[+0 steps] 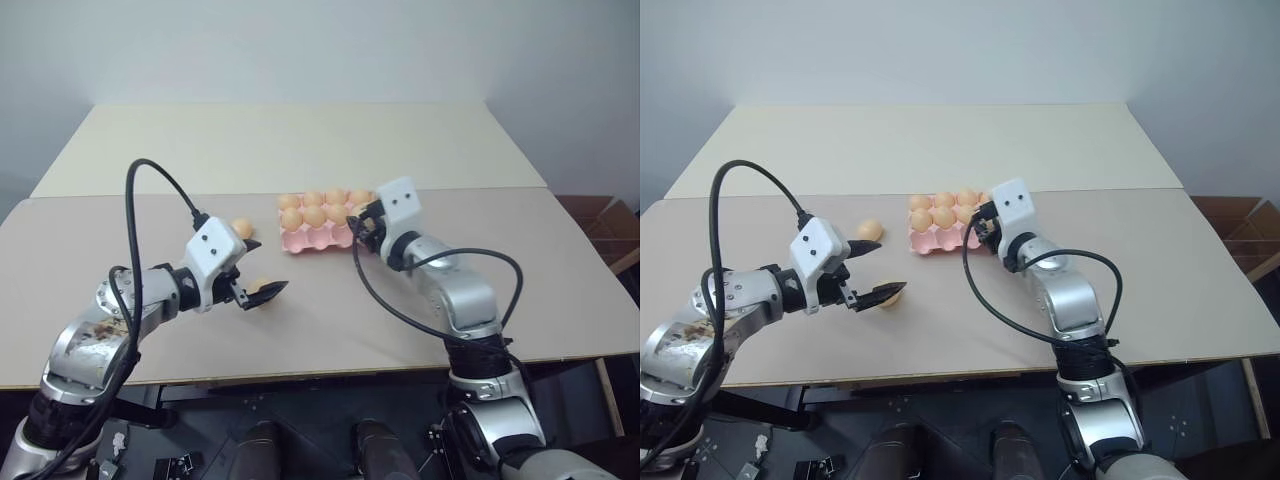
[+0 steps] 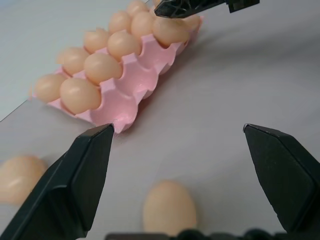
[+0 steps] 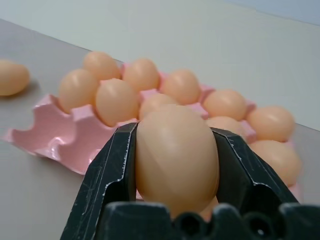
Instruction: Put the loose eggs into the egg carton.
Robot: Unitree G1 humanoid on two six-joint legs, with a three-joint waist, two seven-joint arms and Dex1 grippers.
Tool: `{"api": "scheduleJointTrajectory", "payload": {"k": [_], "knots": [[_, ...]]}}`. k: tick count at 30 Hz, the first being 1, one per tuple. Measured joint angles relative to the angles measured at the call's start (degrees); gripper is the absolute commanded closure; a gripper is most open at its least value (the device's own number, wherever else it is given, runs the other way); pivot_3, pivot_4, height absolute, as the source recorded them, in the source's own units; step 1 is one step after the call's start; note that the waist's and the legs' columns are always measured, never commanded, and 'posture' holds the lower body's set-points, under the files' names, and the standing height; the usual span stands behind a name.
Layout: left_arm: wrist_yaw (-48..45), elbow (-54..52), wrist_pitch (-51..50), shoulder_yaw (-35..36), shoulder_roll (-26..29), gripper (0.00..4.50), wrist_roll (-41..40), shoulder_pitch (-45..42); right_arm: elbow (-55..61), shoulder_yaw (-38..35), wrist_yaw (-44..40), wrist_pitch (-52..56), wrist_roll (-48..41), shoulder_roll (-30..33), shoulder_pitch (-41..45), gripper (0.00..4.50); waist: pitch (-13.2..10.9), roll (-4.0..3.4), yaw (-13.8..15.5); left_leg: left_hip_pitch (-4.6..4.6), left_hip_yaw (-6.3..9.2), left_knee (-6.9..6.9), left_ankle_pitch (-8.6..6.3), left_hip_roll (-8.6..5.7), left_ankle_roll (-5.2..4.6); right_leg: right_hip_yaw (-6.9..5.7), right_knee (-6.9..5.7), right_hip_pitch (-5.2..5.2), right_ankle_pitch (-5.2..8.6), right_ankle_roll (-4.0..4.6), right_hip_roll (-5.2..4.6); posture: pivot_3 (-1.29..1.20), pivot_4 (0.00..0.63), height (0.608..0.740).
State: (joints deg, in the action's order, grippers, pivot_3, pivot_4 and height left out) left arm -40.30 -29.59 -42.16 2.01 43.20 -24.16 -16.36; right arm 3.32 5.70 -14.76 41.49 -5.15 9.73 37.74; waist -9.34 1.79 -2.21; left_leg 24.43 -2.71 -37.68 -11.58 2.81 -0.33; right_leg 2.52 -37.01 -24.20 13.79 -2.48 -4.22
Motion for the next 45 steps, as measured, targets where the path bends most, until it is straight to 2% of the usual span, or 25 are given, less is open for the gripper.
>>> {"api": "scheduleJointTrajectory", "payload": {"k": [11, 21, 28, 29, 31, 33, 37, 40, 45], "knots": [[2.0, -2.4, -0.7, 0.7, 0.0, 0.0, -0.7, 2.1, -12.3, 3.0, -2.1, -7.9, 3.4, -0.5, 2.9, 2.59, 0.0, 0.0, -0.2, 0.0, 0.0, 0.01, 0.0, 0.0, 0.0, -0.01, 0.0, -0.01, 0.0, 0.01, 0.01, 0.0, 0.15, 0.74], [2.9, -2.6, -0.7, 1.2, 0.0, 0.0, -0.7, 3.1, -14.7, 3.1, -2.9, -9.4, 3.9, -2.2, 4.4, 2.59, 0.0, 0.0, -0.3, -0.01, 0.0, 0.02, 0.0, 0.01, 0.0, 0.0, -0.01, -0.02, 0.0, 0.01, 0.01, 0.0, 0.15, 0.74], [3.1, -2.6, -0.6, 1.2, 0.0, 0.0, -0.7, 3.1, -15.5, 4.2, -3.0, -9.7, 5.0, -2.3, 4.4, 0.2, 0.0, 0.0, -0.3, -0.01, 0.0, 0.02, 0.0, 0.01, 0.0, 0.0, -0.01, -0.03, 0.0, 0.01, 0.01, 0.0, 0.15, 0.74], [3.1, -2.6, -0.6, 1.2, 0.0, 0.0, -0.7, 3.2, -15.5, 4.2, -2.9, -9.8, 4.9, -2.3, 4.4, 0.03, 0.0, 0.0, -0.3, -0.01, 0.0, 0.02, 0.0, 0.01, 0.0, 0.0, -0.01, -0.03, 0.0, 0.01, 0.01, 0.0, 0.15, 0.74], [3.1, -2.6, -0.6, 1.4, 0.0, 0.0, -0.7, 3.8, -14.6, 4.1, -3.0, -9.8, 4.8, -2.3, 4.2, 0.03, 0.0, -0.01, -0.3, 0.0, 0.0, 0.02, 0.0, 0.01, 0.0, 0.0, -0.01, -0.04, 0.0, 0.01, 0.01, 0.0, 0.15, 0.74], [3.3, -2.6, -0.5, 1.6, -0.3, 0.0, -0.7, 4.2, -11.7, 3.7, -3.6, -9.6, 4.0, -2.2, 3.7, 0.03, 0.0, -0.01, -0.3, 0.02, 0.0, 0.02, 0.0, 0.02, 0.0, 0.0, -0.01, -0.06, 0.0, 0.01, 0.01, 0.0, 0.15, 0.74], [4.4, -4.0, -0.2, 6.1, -3.0, 0.0, -3.2, 6.5, 5.5, 1.3, -7.2, -6.2, -1.3, 0.2, -1.2, 0.03, 0.0, -0.01, 0.0, 0.11, 0.06, 0.05, -0.01, 0.03, 0.01, -0.07, 0.01, -0.09, 0.0, 0.0, -0.02, 0.0, 0.15, 0.74], [5.2, -6.5, -0.6, 10.3, -3.2, 0.0, -4.9, 10.8, 20.1, -2.5, -11.6, -2.6, -7.5, 5.7, -9.8, 0.03, 0.0, -0.01, 0.7, 0.14, 0.07, 0.05, -0.06, 0.0, 0.07, -0.12, 0.12, -0.05, 0.01, -0.01, -0.09, 0.0, 0.15, 0.74], [7.4, -10.0, -2.7, 13.2, -4.8, 0.0, -7.6, 15.8, 31.7, -8.0, -20.4, 1.8, -18.2, 15.4, -21.2, 0.03, 0.0, 0.01, 1.2, -0.09, -0.01, 0.03, -0.06, 0.02, 0.08, -0.08, 0.13, 0.11, 0.03, 0.03, -0.08, 0.0, 0.15, 0.74]]}}
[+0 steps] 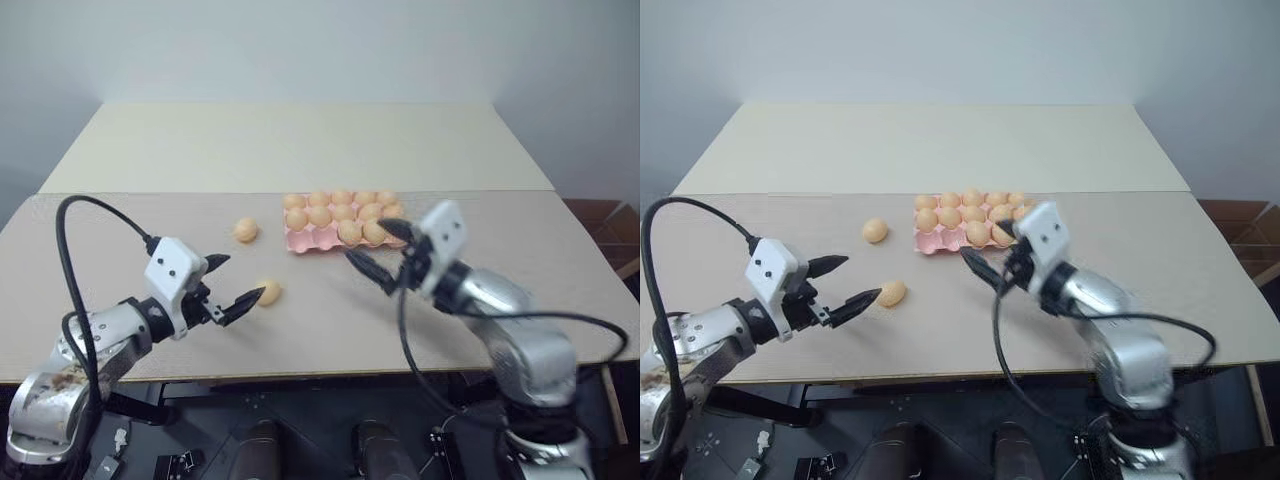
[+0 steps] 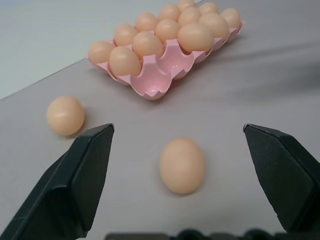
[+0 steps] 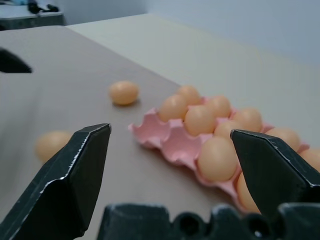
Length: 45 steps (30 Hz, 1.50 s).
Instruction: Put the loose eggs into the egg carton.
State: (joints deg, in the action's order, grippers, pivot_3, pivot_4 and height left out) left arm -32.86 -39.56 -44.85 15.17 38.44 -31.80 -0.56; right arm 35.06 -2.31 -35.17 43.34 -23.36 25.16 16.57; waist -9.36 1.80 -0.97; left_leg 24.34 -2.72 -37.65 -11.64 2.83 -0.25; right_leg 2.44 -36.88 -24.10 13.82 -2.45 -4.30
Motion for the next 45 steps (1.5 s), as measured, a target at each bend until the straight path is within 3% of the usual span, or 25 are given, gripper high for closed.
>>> {"api": "scheduleJointTrajectory", "payload": {"k": [6, 11, 18, 27, 30, 37, 40, 45], "knots": [[5.3, -3.0, -4.8, -2.3, -1.8, 0.0, -0.7, 4.5, 7.5, -4.7, -7.1, 4.6, -11.2, 10.2, -6.2, 0.03, 0.0, 0.03, 0.0, -0.13, -0.01, -0.01, 0.0, 0.03, 0.0, 0.05, -0.02, 0.04, 0.04, 0.06, 0.08, 0.0, 0.15, 0.74], [10.8, -2.8, -7.5, -6.5, -4.0, 0.0, 1.6, 3.0, 11.0, -4.1, -9.8, 4.8, -13.9, 16.1, -9.5, 0.03, 0.0, 0.07, 0.3, -0.08, 0.01, -0.05, 0.0, -0.01, 0.0, 0.05, 0.02, 0.06, 0.05, 0.04, 0.06, 0.0, 0.15, 0.74], [16.1, 3.0, -10.7, -14.2, -7.5, 0.0, 5.2, -5.0, 10.9, -1.1, -9.3, 2.8, -12.8, 17.0, -9.6, 0.03, 0.0, 0.12, 0.3, -0.03, 0.08, -0.09, 0.01, -0.03, -0.01, 0.04, 0.01, 0.05, 0.04, 0.03, 0.09, 0.0, 0.15, 0.74], [13.5, 12.2, -10.8, -16.5, -7.1, 0.0, 6.6, -12.6, 10.8, 0.8, -9.2, 1.0, -11.6, 17.9, -9.0, 0.03, 0.0, 0.12, 0.3, -0.02, 0.08, -0.08, 0.0, -0.04, -0.01, 0.04, 0.02, 0.05, 0.05, 0.01, 0.09, 0.0, 0.15, 0.74], [11.7, 13.9, -10.7, -17.1, -6.6, 0.59, 7.0, -13.1, 10.9, 1.1, -8.6, 1.0, -11.7, 17.9, -8.8, 0.0, 0.0, 0.12, 0.3, -0.01, 0.08, -0.08, 0.0, -0.04, -0.01, 0.04, 0.02, 0.05, 0.05, 0.01, 0.08, 0.0, 0.15, 0.74], [9.0, 15.5, -10.6, -18.7, -6.8, 2.7, 7.0, -15.1, 11.4, 1.1, -7.8, 1.0, -11.8, 18.6, -8.8, 0.0, 0.0, 0.13, 0.3, 0.01, 0.09, -0.08, 0.0, -0.04, -0.01, 0.04, 0.03, 0.05, 0.05, 0.01, 0.08, 0.0, 0.15, 0.74], [8.9, 15.5, -10.4, -18.9, -6.8, 2.95, 7.4, -15.4, 11.6, 1.0, -7.3, 1.0, -11.8, 18.8, -8.8, 0.0, 0.0, 0.13, 0.3, 0.01, 0.09, -0.08, 0.0, -0.04, -0.01, 0.04, 0.02, 0.04, 0.05, 0.01, 0.08, 0.0, 0.15, 0.74], [9.5, 15.7, -9.1, -19.2, -8.4, 2.99, 9.2, -20.3, 11.6, 0.7, -7.0, 1.0, -11.9, 18.9, -8.7, 0.0, 0.0, 0.14, 0.7, 0.02, 0.11, -0.12, 0.01, -0.07, -0.01, 0.02, 0.02, 0.08, 0.04, -0.01, 0.08, 0.0, 0.15, 0.74]]}}
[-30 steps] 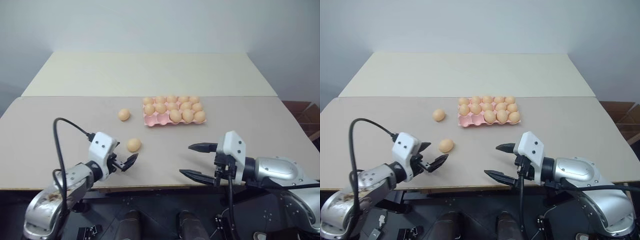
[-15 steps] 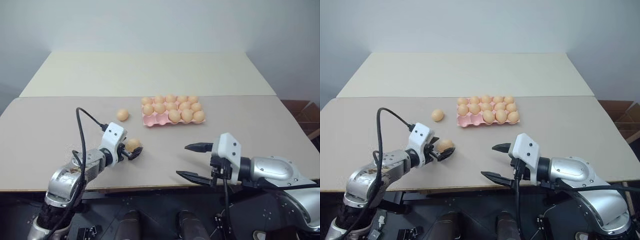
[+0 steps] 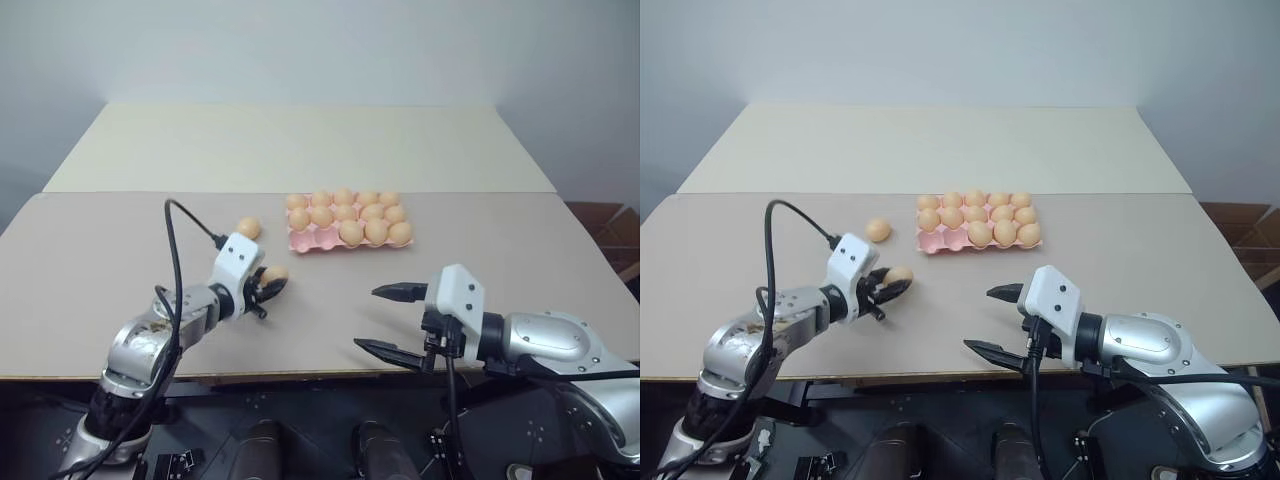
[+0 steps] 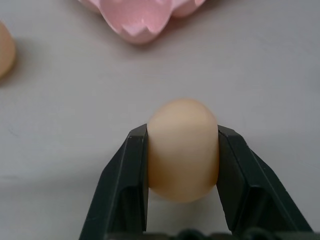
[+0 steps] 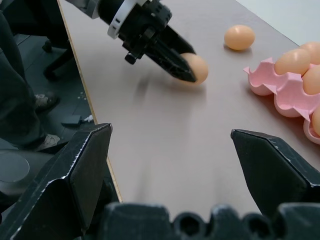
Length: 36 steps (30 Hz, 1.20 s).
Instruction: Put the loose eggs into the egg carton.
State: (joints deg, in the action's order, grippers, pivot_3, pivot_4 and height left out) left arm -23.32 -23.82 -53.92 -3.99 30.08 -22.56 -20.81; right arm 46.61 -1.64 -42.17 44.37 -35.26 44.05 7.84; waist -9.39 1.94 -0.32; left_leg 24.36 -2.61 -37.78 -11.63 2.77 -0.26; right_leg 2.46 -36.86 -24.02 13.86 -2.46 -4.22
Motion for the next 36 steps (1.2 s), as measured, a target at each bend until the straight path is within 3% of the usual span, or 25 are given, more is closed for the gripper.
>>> {"api": "scheduleJointTrajectory", "payload": {"k": [5, 13, 20, 29, 36], "knots": [[-0.6, 5.1, 4.2, -3.4, -3.8, 2.99, 2.4, -8.9, -0.5, -1.7, 3.7, 1.0, -2.6, -2.8, 2.3, 0.0, 0.0, 0.01, 0.4, 0.02, 0.0, -0.02, 0.0, -0.03, 0.0, 0.01, 0.02, 0.02, -0.01, -0.03, 0.01, 0.0, 0.15, 0.74], [-5.2, 23.3, 15.4, -8.9, -7.6, 2.99, 9.0, -19.5, -1.8, -2.2, 23.1, 14.3, -3.9, -12.1, 12.3, 0.0, 0.0, 0.01, 0.0, 0.16, 0.02, -0.01, 0.0, -0.04, -0.01, 0.02, -0.01, -0.11, -0.02, -0.04, 0.01, 0.0, 0.15, 0.74], [-8.7, 35.1, 23.9, -11.3, -9.9, 2.99, 14.5, -23.1, -1.5, -2.5, 27.2, 18.8, -5.4, -12.9, 13.4, 0.0, 0.0, 0.01, 0.2, 0.38, 0.06, -0.01, 0.0, -0.07, -0.03, -0.05, 0.08, -0.21, -0.02, -0.08, -0.03, 0.0, 0.15, 0.74], [-9.4, 43.0, 32.4, -10.5, -13.1, 0.12, 17.7, -24.1, -0.2, -3.7, 28.5, 19.8, -7.9, -12.9, 13.2, 0.0, 0.0, 0.01, 0.0, 0.38, 0.1, -0.04, 0.0, -0.07, -0.03, -0.06, 0.06, -0.2, -0.04, -0.1, -0.03, 0.0, 0.15, 0.74], [-8.1, 26.2, 26.7, -3.5, -10.4, 0.05, 15.5, -17.7, 0.4, -4.5, 28.7, 19.8, -10.2, -12.9, 12.3, 0.0, 0.0, 0.0, -0.6, 0.34, 0.15, -0.04, 0.0, -0.04, -0.03, -0.05, -0.01, -0.19, -0.04, -0.11, -0.03, 0.0, 0.15, 0.74]]}}
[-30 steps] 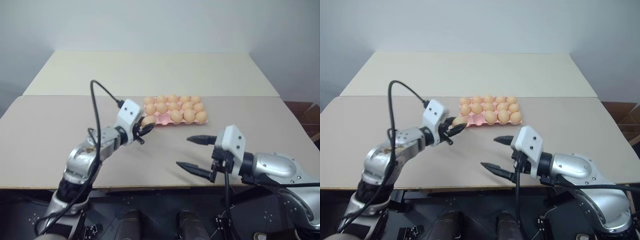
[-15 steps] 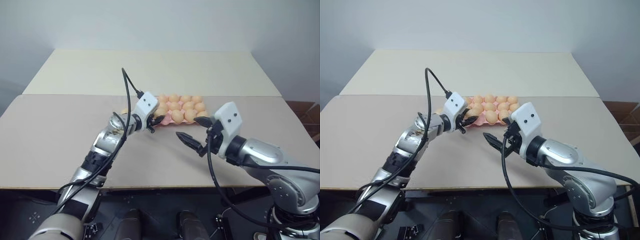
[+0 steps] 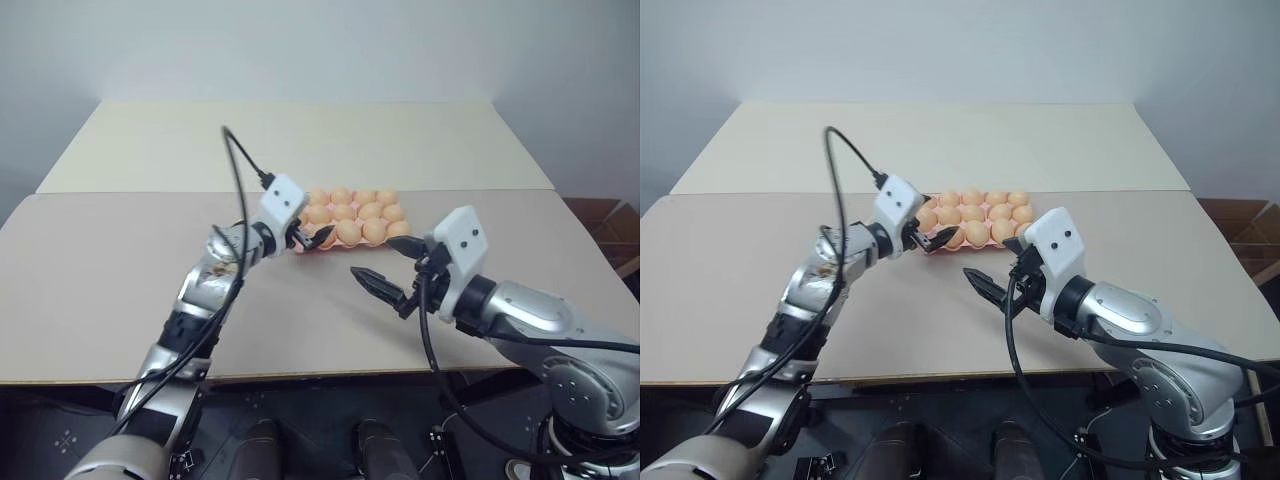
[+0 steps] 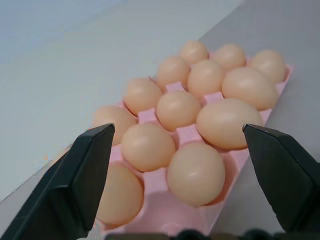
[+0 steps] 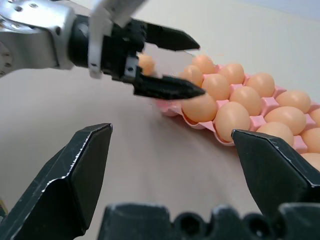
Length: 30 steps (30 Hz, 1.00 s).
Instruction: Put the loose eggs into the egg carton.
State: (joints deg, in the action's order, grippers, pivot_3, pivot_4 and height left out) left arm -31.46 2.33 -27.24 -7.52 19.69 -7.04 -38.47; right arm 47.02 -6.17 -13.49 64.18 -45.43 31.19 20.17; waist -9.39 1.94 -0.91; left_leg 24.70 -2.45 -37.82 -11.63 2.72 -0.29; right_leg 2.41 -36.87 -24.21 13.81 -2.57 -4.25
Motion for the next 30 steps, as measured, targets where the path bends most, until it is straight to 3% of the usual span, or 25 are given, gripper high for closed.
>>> {"api": "scheduleJointTrajectory", "payload": {"k": [6, 12, 20, 29, 30], "knots": [[4.2, -14.0, -10.6, 9.0, 1.8, 0.05, -3.6, 10.1, 0.8, 0.1, 0.2, -0.6, -0.8, -0.3, -0.2, 0.0, 0.0, 0.0, 0.1, -0.09, 0.02, -0.02, 0.0, 0.01, 0.0, 0.0, -0.1, 0.04, 0.0, 0.0, 0.01, 0.0, 0.15, 0.74], [9.4, -11.8, -14.7, 14.8, 3.3, 0.05, -3.8, 10.6, 0.7, 3.7, 2.6, -1.3, 1.0, -2.9, 3.3, 0.0, 0.0, 0.0, 0.3, -0.17, 0.04, -0.05, 0.02, -0.01, 0.01, -0.03, -0.14, 0.1, -0.01, 0.01, 0.01, 0.0, 0.15, 0.74], [9.4, 8.6, -11.7, 13.3, 3.2, 0.05, -2.8, -0.3, -3.9, 12.6, 6.5, -0.5, 6.0, -7.4, 10.3, 0.0, 0.0, 0.0, 0.3, -0.04, 0.04, -0.05, 0.02, -0.02, 0.01, -0.05, -0.1, 0.02, -0.01, 0.01, 0.01, 0.0, 0.15, 0.74], [6.0, 26.5, -5.8, 9.2, 2.7, 0.05, -0.2, -8.0, -3.6, 15.9, 0.7, -0.5, 7.9, -3.4, 11.1, 0.0, 0.0, 0.0, 0.2, 0.02, 0.04, -0.05, 0.02, -0.04, 0.0, -0.12, -0.08, -0.01, -0.01, 0.0, -0.02, 0.0, 0.15, 0.74], [5.4, 28.1, -5.2, 8.8, 2.6, 0.23, 0.0, -8.5, -3.6, 16.1, 0.1, -0.5, 8.2, -3.4, 11.1, 0.0, 0.0, 0.0, 0.1, 0.02, 0.04, -0.05, 0.02, -0.04, 0.0, -0.11, -0.09, -0.01, -0.01, 0.0, -0.02, 0.0, 0.15, 0.74]]}}
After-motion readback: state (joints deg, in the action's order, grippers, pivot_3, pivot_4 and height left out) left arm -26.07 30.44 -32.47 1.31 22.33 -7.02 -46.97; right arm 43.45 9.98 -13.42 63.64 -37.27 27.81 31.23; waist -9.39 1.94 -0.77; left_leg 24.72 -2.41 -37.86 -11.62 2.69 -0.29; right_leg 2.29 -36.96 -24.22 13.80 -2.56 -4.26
